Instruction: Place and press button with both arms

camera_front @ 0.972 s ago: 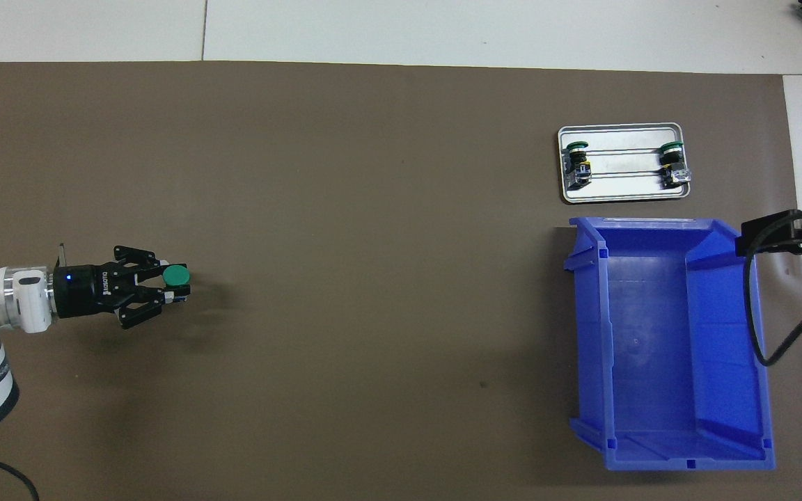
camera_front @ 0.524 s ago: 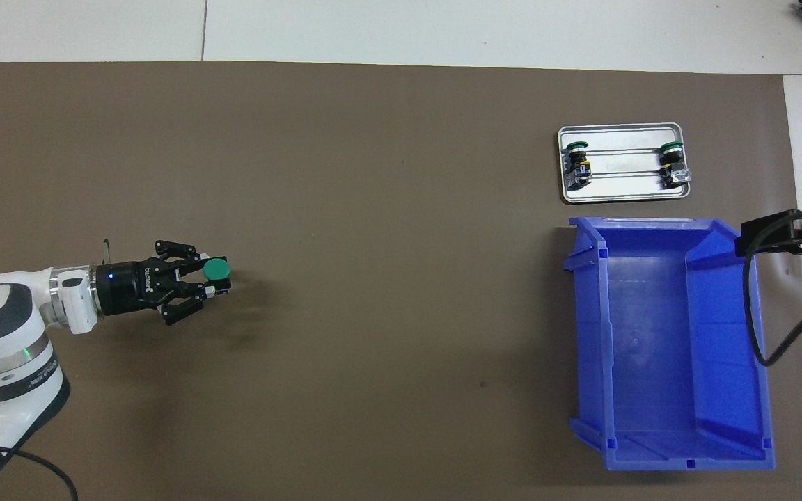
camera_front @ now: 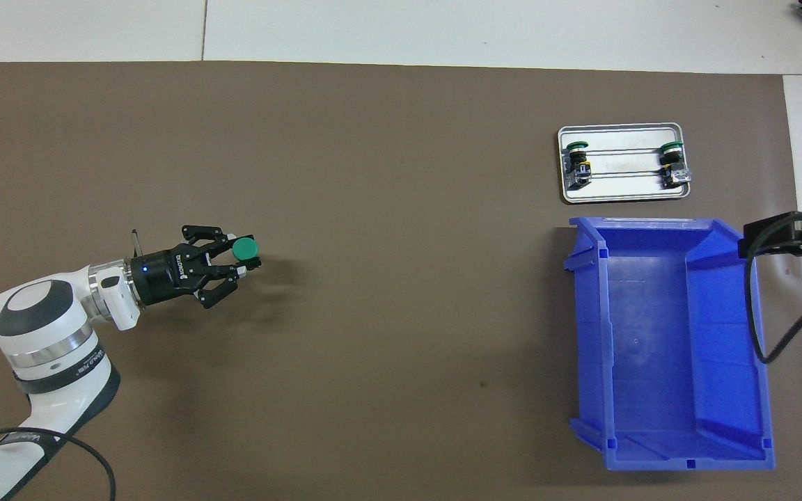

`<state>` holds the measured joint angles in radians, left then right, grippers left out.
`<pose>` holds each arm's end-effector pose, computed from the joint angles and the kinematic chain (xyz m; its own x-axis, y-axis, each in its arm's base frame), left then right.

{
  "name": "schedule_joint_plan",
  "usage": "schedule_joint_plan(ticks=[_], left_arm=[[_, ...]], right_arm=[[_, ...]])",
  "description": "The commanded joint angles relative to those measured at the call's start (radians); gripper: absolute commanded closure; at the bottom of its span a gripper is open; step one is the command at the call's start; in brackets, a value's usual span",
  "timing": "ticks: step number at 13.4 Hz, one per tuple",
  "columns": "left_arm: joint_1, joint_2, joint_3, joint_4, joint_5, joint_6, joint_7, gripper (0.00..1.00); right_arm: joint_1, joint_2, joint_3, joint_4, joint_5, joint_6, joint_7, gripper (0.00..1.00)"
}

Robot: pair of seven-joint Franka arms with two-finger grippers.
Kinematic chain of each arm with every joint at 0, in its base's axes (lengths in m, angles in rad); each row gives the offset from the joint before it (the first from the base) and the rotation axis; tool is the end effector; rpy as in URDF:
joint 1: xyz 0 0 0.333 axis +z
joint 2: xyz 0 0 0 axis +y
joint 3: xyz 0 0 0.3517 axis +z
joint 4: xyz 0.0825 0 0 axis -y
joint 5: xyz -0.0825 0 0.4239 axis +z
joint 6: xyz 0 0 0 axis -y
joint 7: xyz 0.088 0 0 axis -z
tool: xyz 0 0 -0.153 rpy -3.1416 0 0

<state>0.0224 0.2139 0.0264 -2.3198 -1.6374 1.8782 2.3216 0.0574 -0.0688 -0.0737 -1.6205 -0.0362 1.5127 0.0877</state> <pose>0.5510 -0.0921 0.2554 0.2462 -0.1510 0.9574 -0.9307 -0.3124 0.1901 0.5622 -0.0163 0.6238 0.9938 -0.1055 -0.0363 -0.1042 -0.9940 0.0344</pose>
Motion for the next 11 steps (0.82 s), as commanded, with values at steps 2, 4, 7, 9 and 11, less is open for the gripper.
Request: schedule_joint_plan(ticks=[2, 4, 7, 9, 11], left_arm=[[0.060, 0.045, 0.007, 0.031, -0.016, -0.004, 0.028, 1.00], [0.074, 0.146, 0.003, 0.124, -0.019, -0.010, 0.050, 1.00], [0.057, 0.174, 0.000, 0.163, -0.139, 0.007, 0.047, 1.00], [0.038, 0.194, -0.011, 0.178, -0.218, 0.012, 0.048, 1.00], [0.008, 0.193, -0.013, 0.159, -0.234, -0.001, 0.065, 1.00]], right_arm=[[-0.005, -0.023, 0.000, -0.032, -0.013, 0.024, 0.009, 0.00], [-0.005, -0.023, 0.000, -0.032, -0.013, 0.024, 0.009, 0.00], [-0.005, -0.023, 0.000, -0.032, -0.013, 0.024, 0.009, 0.00], [-0.005, -0.023, 0.000, -0.032, -0.013, 0.024, 0.009, 0.00], [-0.005, -0.023, 0.000, -0.032, -0.013, 0.024, 0.009, 0.00]])
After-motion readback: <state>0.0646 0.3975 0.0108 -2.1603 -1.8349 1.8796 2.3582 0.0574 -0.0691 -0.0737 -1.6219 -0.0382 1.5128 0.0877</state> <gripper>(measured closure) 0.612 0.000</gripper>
